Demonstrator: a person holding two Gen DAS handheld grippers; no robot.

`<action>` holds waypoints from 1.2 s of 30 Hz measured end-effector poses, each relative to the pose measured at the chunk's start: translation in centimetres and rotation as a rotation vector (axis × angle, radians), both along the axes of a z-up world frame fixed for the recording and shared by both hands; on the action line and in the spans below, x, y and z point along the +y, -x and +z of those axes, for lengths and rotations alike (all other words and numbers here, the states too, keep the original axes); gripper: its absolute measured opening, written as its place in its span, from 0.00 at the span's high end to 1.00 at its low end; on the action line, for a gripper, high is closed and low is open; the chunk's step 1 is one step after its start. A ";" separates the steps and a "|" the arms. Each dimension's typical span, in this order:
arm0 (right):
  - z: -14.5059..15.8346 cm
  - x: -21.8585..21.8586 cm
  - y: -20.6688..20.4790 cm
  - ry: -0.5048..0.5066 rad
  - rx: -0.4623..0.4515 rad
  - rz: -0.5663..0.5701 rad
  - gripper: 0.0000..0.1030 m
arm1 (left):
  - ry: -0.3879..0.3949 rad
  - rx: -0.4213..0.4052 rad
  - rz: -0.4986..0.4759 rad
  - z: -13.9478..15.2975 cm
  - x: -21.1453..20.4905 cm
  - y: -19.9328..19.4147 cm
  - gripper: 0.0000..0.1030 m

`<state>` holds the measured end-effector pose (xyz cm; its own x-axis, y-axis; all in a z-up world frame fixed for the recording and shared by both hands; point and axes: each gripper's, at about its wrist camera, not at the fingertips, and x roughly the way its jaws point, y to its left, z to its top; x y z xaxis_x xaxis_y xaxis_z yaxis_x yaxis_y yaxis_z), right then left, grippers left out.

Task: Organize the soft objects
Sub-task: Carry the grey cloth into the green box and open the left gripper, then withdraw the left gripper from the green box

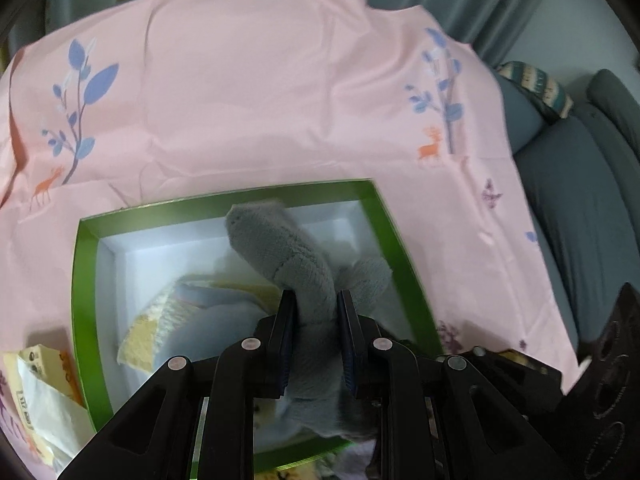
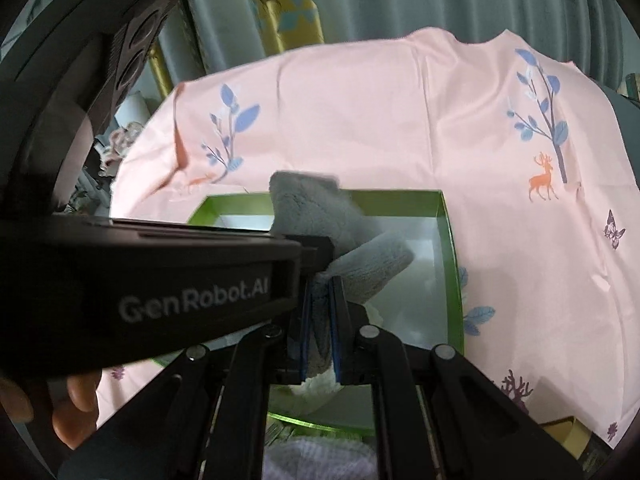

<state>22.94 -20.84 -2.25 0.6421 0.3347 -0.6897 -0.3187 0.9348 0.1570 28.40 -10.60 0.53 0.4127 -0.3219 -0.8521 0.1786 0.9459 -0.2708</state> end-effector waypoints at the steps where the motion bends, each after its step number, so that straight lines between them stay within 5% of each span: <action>1: -0.2 0.1 -0.2 0.001 0.007 -0.006 0.89 | 0.001 0.007 0.010 -0.3 0.2 -0.2 0.81; 4: -0.3 -0.1 -0.4 -0.001 0.017 -0.017 0.86 | 0.014 0.032 0.039 -0.6 1.1 -0.6 0.81; 7: 0.2 -0.8 0.0 -0.023 0.011 -0.038 0.66 | 0.025 0.038 0.048 -0.2 1.7 -0.3 0.72; 9: 0.7 -1.5 0.6 -0.041 -0.001 -0.053 0.54 | 0.036 0.033 0.054 0.3 2.0 0.1 0.35; 11: 1.4 -2.1 1.4 -0.054 -0.013 -0.060 0.54 | 0.032 0.001 0.060 1.2 2.3 0.7 0.17; 17: 3.3 -3.3 5.1 -0.075 -0.057 -0.069 0.47 | 0.022 -0.070 0.043 4.1 2.7 3.3 0.17; 24: 5.3 -4.1 10.9 -0.059 -0.123 -0.093 0.24 | -0.017 -0.114 0.021 5.8 3.1 8.1 0.09; 36: 6.0 -3.8 19.2 0.007 -0.158 -0.083 0.21 | -0.044 -0.195 0.036 5.5 4.9 19.0 0.09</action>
